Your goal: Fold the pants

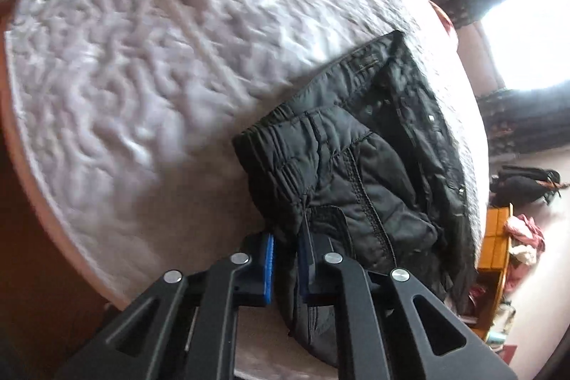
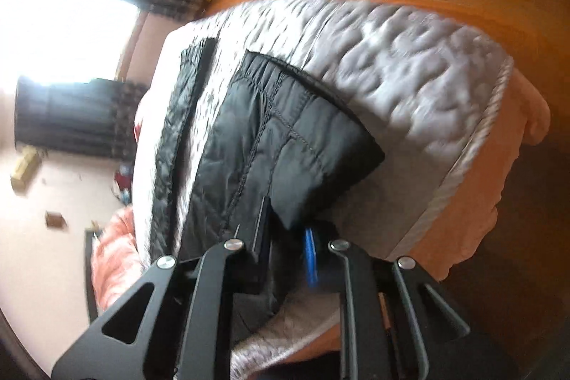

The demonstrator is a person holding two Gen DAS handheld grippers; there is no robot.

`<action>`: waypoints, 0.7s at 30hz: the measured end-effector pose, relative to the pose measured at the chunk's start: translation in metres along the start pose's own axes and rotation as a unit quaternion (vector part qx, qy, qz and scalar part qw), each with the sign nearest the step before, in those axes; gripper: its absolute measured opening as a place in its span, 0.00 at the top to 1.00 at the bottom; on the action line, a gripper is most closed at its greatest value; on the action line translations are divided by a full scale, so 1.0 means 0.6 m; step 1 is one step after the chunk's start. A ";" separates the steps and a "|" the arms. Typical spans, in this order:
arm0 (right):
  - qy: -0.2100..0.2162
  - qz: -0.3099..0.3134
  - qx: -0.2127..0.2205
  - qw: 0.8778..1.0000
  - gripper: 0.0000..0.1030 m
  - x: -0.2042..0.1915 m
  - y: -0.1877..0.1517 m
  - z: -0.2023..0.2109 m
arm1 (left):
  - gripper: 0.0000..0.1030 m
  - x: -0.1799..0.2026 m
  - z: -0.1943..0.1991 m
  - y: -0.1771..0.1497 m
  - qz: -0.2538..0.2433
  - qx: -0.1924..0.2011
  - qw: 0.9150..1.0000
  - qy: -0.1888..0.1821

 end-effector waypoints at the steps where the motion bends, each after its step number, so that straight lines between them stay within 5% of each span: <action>1: -0.007 0.008 -0.011 1.000 0.86 -0.004 -0.006 -0.013 | 0.90 -0.010 -0.004 0.005 0.002 0.000 1.000 0.010; 4: -0.049 0.035 -0.034 0.998 0.78 -0.005 -0.014 -0.051 | 0.84 -0.040 -0.018 0.014 -0.002 -0.011 1.000 0.021; 6: -0.068 0.054 -0.040 0.995 0.59 -0.013 -0.013 -0.054 | 0.79 -0.044 -0.023 0.013 -0.007 -0.018 1.000 0.014; 8: -0.108 0.088 -0.003 0.990 0.42 -0.040 -0.004 -0.015 | 0.72 -0.041 -0.002 0.011 -0.019 -0.011 0.999 0.027; 12: -0.140 0.181 0.063 0.971 0.24 -0.113 -0.001 0.049 | 0.34 -0.008 0.081 0.020 -0.116 0.074 0.985 0.102; 15: -0.115 0.230 0.006 0.966 0.21 -0.153 -0.003 -0.006 | 0.06 0.058 0.114 0.046 -0.185 0.112 0.972 0.090; 18: -0.120 0.248 -0.061 0.959 0.21 -0.158 -0.010 -0.097 | 0.04 0.139 0.099 0.091 -0.208 0.101 0.972 0.043; 21: -0.173 0.225 -0.119 0.951 0.27 -0.120 0.004 -0.163 | 0.04 0.214 0.053 0.168 -0.220 0.054 0.974 0.001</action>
Point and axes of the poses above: each gripper's, at about its wrist camera, not at the fingertips, and z roughly against the way its jaws point, x to its right, y to its top, the point moved 2 cm from there along -z, roughly the way its jaws point, and after that the axes turned 3 degrees about z, right-handed, at the moved point
